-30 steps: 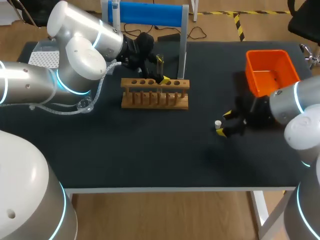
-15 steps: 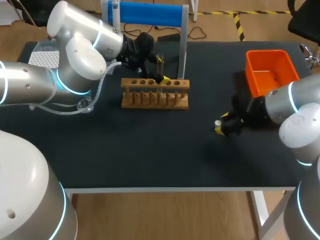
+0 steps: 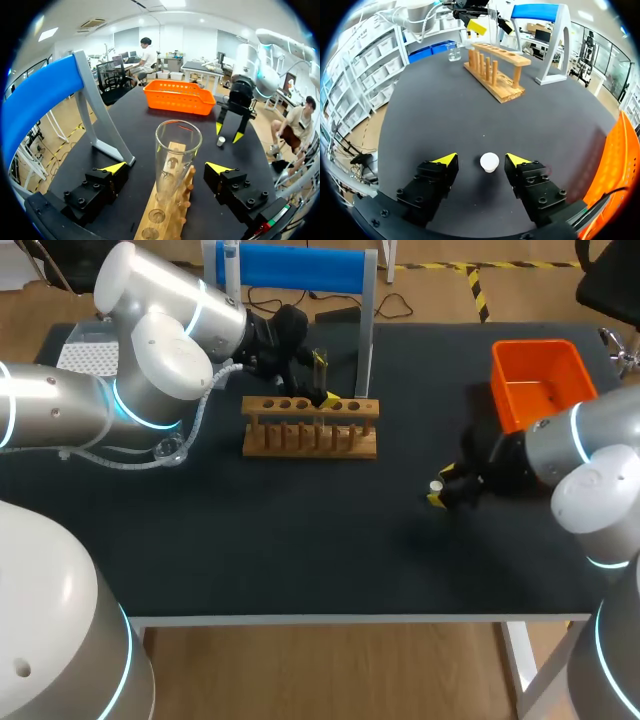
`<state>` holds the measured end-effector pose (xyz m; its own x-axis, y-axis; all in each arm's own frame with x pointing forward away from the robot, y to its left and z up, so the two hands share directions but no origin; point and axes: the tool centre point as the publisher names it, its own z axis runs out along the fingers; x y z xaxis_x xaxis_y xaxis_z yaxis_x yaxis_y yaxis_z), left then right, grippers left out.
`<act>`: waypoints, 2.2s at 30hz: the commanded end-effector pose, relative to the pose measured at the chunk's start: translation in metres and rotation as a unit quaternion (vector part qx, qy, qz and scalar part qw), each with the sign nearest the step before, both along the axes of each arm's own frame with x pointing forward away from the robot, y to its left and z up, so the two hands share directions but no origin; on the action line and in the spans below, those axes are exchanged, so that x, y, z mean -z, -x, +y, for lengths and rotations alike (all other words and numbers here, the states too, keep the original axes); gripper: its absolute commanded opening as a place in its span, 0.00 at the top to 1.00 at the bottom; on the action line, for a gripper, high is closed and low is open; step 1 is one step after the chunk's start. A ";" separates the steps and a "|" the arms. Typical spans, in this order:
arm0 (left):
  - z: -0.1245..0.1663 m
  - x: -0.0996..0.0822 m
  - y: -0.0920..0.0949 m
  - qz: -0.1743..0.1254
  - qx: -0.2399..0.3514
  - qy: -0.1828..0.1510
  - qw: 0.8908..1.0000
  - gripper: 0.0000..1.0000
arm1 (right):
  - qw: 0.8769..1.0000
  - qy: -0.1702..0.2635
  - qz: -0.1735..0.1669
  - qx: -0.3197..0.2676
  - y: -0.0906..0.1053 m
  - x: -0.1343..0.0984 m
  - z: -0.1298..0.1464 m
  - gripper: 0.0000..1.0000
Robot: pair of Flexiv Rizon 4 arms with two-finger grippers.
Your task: Invert the test tube, pick up the pipette, mount the tip to pipette, aspirate from beaker and dispense into the tube, eject the tip, return the pipette, and cap with the stopper.
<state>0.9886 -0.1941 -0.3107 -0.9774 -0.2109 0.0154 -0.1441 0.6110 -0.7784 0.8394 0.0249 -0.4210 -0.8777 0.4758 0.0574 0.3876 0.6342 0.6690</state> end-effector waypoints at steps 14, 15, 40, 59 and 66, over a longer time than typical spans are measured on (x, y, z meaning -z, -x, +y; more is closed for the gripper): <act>0.000 0.001 0.000 -0.001 0.000 0.002 1.000 0.00 | 1.000 0.014 -0.007 0.003 -0.003 0.008 0.005 0.39; 0.000 0.001 0.000 -0.001 0.000 0.002 1.000 0.00 | 1.000 0.015 -0.007 0.003 -0.003 0.008 0.005 0.40; 0.000 0.001 0.000 -0.001 0.000 0.002 1.000 0.00 | 1.000 0.027 -0.009 0.009 -0.007 0.012 0.003 0.54; 0.000 0.001 0.000 -0.001 0.000 0.002 1.000 0.00 | 0.999 0.032 -0.006 0.012 -0.006 0.013 0.002 1.00; 0.000 0.001 0.000 -0.001 0.000 0.002 1.000 0.00 | 1.000 0.007 -0.002 0.022 -0.007 -0.006 -0.001 1.00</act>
